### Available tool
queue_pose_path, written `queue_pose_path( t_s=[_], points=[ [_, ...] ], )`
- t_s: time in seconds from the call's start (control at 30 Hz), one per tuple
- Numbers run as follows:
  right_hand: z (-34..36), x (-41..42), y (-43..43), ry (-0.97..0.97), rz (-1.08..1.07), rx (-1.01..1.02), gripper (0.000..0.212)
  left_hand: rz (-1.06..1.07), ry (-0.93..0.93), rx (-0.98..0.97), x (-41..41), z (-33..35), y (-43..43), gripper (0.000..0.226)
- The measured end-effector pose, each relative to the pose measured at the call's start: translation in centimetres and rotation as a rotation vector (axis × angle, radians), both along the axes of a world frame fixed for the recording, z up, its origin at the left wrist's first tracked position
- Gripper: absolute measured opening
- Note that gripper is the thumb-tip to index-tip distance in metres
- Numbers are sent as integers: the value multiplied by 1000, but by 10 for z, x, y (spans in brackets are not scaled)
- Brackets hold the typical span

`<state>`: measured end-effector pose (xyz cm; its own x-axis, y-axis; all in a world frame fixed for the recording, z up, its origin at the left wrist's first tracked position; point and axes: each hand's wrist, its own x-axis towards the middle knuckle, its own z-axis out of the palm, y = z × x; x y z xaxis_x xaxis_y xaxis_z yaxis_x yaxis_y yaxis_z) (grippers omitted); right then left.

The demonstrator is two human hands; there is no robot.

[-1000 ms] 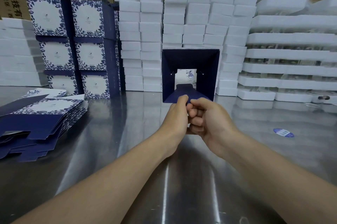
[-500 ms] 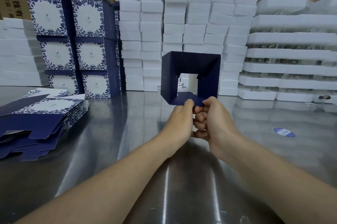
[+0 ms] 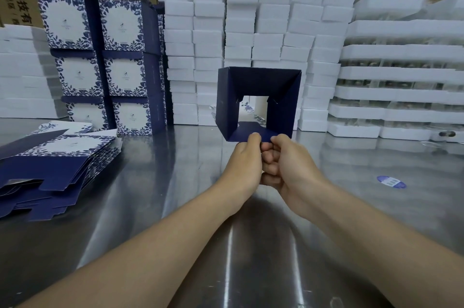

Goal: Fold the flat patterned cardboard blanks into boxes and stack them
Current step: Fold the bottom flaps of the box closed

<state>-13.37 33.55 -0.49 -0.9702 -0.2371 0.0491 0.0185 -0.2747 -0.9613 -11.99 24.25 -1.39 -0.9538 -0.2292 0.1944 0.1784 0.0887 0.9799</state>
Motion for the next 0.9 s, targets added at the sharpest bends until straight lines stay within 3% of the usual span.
queue_pose_path(
  t_s=[0.13, 0.3, 0.6, 0.9],
  points=[
    [0, -5, 7, -56, 67, 107, 32, 25, 2, 70, 1, 3, -4, 49],
    [2, -6, 11, -84, -64, 10, 32, -2, -38, 47, 1, 2, -1, 47],
    [3, -6, 9, -21, -82, 18, 33, 50, -41, 12, -1, 2, -6, 53],
    [3, -5, 12, -33, -152, 130, 33, 121, -21, 108, -7, -1, -12, 36]
  ],
)
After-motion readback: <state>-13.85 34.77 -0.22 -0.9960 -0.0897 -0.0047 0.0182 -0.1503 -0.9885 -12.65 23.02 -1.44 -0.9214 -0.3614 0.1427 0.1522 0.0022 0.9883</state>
